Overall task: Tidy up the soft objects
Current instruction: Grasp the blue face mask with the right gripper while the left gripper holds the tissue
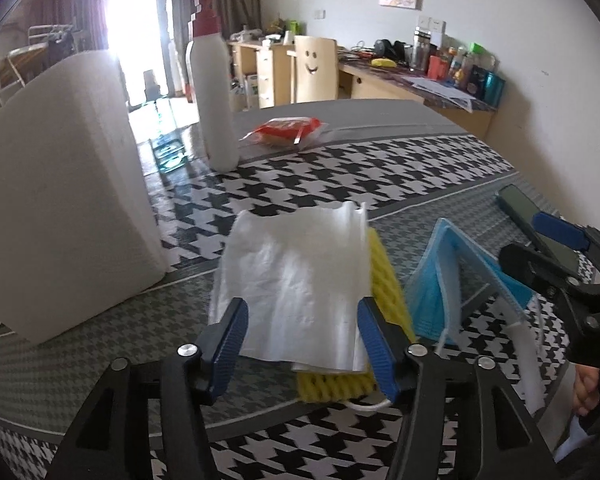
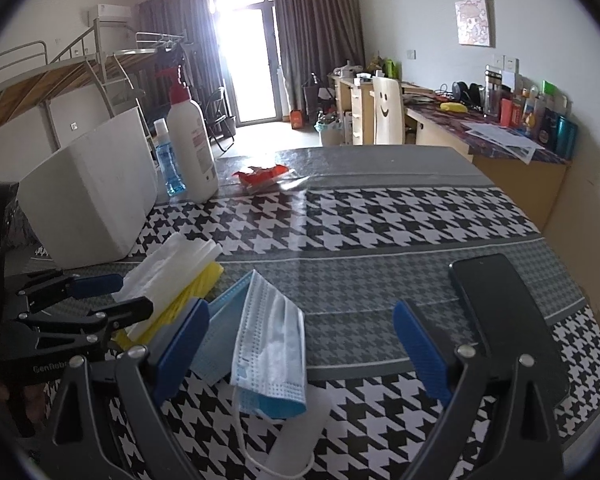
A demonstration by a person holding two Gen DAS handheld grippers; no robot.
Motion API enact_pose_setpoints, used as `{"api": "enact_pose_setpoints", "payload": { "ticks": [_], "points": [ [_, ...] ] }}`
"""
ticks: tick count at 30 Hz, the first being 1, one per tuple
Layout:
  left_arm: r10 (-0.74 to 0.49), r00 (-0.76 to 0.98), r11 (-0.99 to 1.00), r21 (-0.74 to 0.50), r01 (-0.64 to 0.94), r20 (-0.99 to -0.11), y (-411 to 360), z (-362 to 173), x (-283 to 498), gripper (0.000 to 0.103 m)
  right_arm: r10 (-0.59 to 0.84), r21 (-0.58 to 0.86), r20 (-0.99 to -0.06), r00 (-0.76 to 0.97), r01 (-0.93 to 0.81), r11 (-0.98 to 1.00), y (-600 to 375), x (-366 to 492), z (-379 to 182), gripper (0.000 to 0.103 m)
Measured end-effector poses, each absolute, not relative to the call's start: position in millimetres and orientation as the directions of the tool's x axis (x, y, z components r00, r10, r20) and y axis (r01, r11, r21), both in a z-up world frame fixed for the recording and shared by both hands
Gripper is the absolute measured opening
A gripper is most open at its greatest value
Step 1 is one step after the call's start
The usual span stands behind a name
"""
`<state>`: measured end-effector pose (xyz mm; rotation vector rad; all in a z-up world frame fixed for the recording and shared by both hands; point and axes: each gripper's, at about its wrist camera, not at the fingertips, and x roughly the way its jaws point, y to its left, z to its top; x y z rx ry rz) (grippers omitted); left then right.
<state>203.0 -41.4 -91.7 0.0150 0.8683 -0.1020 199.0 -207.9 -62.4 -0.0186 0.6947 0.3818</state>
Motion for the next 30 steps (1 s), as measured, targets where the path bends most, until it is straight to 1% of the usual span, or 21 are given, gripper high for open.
{"api": "enact_pose_setpoints", "payload": {
  "ticks": [3,9,11,13,16,18,20,21,23,24,25,26,27,28,29,30],
  "points": [
    [-0.076,0.619,0.996,-0.03,0.084,-0.782,-37,-99,207,0.061,0.338,0.106,-0.63,0.699,-0.354,0.929,-206,200,-63,0.095],
    [-0.115,0.588,0.993,-0.084,0.081,-0.801,-30,-106,212,0.061,0.329,0.097,-0.645,0.689,-0.354,0.93,-204,202,-67,0.095],
    [-0.128,0.586,0.992,-0.095,0.087,-0.8,-29,-106,211,0.057,0.326,0.09,-0.65,0.687,-0.356,0.93,-203,203,-68,0.095],
    [-0.16,0.579,0.987,-0.123,0.103,-0.799,-28,-106,211,0.046,0.327,0.083,-0.654,0.682,-0.365,0.927,-200,203,-69,0.095],
    [-0.188,0.573,0.982,-0.146,0.119,-0.797,-29,-106,210,0.037,0.318,0.066,-0.663,0.677,-0.371,0.926,-197,203,-72,0.095],
    [-0.207,0.572,0.978,-0.162,0.129,-0.794,-29,-105,210,0.03,0.315,0.058,-0.672,0.67,-0.377,0.924,-194,205,-73,0.092],
    [-0.222,0.571,0.975,-0.172,0.142,-0.79,-30,-104,208,0.027,0.317,0.057,-0.691,0.65,-0.388,0.92,-191,207,-77,0.077],
    [-0.229,0.571,0.973,-0.176,0.147,-0.789,-31,-103,208,0.024,0.315,0.058,-0.702,0.638,-0.39,0.919,-190,209,-79,0.072],
    [-0.242,0.568,0.97,-0.189,0.153,-0.787,-32,-104,207,0.021,0.308,0.059,-0.724,0.618,-0.389,0.919,-189,212,-85,0.055],
    [-0.242,0.569,0.97,-0.188,0.153,-0.786,-31,-103,207,0.019,0.302,0.057,-0.731,0.612,-0.386,0.921,-188,213,-86,0.052],
    [-0.243,0.572,0.97,-0.189,0.154,-0.784,-31,-102,206,0.016,0.297,0.055,-0.737,0.607,-0.384,0.922,-188,214,-88,0.044],
    [-0.247,0.574,0.969,-0.191,0.157,-0.781,-31,-101,206,0.016,0.294,0.051,-0.742,0.602,-0.386,0.921,-187,214,-89,0.034],
    [-0.252,0.579,0.968,-0.195,0.16,-0.775,-30,-99,204,0.016,0.292,0.05,-0.745,0.6,-0.386,0.921,-187,214,-90,0.029],
    [-0.252,0.59,0.968,-0.193,0.163,-0.767,-30,-96,202,0.016,0.291,0.05,-0.746,0.599,-0.385,0.922,-187,214,-91,0.021],
    [-0.249,0.598,0.968,-0.187,0.165,-0.762,-29,-93,201,0.016,0.291,0.052,-0.745,0.6,-0.383,0.922,-187,214,-90,0.015],
    [-0.244,0.606,0.97,-0.179,0.167,-0.757,-29,-90,199,0.015,0.294,0.057,-0.741,0.604,-0.379,0.924,-187,213,-89,0.014]
  ]
}}
